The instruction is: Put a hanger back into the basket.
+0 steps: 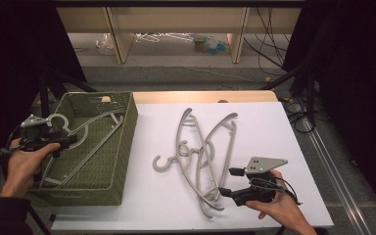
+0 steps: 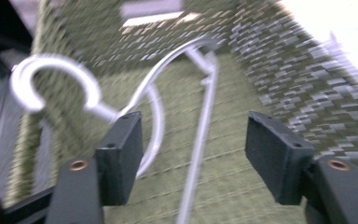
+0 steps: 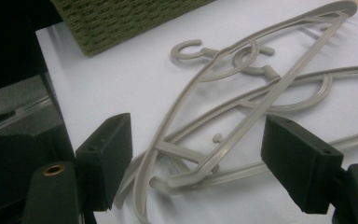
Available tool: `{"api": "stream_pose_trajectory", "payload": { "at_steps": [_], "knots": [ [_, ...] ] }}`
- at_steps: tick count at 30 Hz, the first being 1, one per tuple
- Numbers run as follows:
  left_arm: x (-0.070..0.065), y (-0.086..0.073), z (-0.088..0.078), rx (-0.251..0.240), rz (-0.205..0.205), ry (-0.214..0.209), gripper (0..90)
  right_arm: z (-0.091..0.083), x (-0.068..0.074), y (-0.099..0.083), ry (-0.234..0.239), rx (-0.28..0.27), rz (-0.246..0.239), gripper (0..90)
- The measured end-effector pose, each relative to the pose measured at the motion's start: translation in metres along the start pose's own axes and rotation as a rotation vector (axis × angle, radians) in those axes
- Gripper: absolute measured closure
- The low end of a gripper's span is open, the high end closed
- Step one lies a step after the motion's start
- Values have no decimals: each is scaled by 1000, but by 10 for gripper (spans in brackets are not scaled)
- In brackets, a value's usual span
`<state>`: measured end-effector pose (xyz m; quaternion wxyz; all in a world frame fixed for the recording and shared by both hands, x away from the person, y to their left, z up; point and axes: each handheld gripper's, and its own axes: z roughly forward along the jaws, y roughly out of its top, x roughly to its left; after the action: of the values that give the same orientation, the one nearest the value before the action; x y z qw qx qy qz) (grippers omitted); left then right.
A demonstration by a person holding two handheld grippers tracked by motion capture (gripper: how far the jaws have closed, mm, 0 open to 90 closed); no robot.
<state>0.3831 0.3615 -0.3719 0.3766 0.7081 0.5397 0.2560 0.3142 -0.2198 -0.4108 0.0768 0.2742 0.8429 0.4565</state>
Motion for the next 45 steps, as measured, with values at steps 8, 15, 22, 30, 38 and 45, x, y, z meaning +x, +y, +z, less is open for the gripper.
{"api": "stream_pose_trajectory", "payload": {
  "at_steps": [8, 15, 22, 30, 38, 45],
  "knots": [
    [-47, -4, -20, -124, 1, -120, 277, 4, -2, -3, -29, -28, 38, 226],
    [-94, -14, -23, -175, 55, -213, 214, 5, -6, -6, -42, -43, 59, 207],
    [-146, -28, -23, -231, 168, -327, 215, 7, -6, -8, -41, -39, 65, 207],
    [-190, -50, -25, -262, 201, -430, 201, 7, -6, -8, -49, -35, 60, 209],
    [-206, -69, -19, -284, 182, -466, 199, 11, -5, -8, -40, -23, 57, 210],
    [-207, -80, -11, -296, 261, -468, 191, 14, -2, -5, -59, -21, 54, 212]
  ]
}}
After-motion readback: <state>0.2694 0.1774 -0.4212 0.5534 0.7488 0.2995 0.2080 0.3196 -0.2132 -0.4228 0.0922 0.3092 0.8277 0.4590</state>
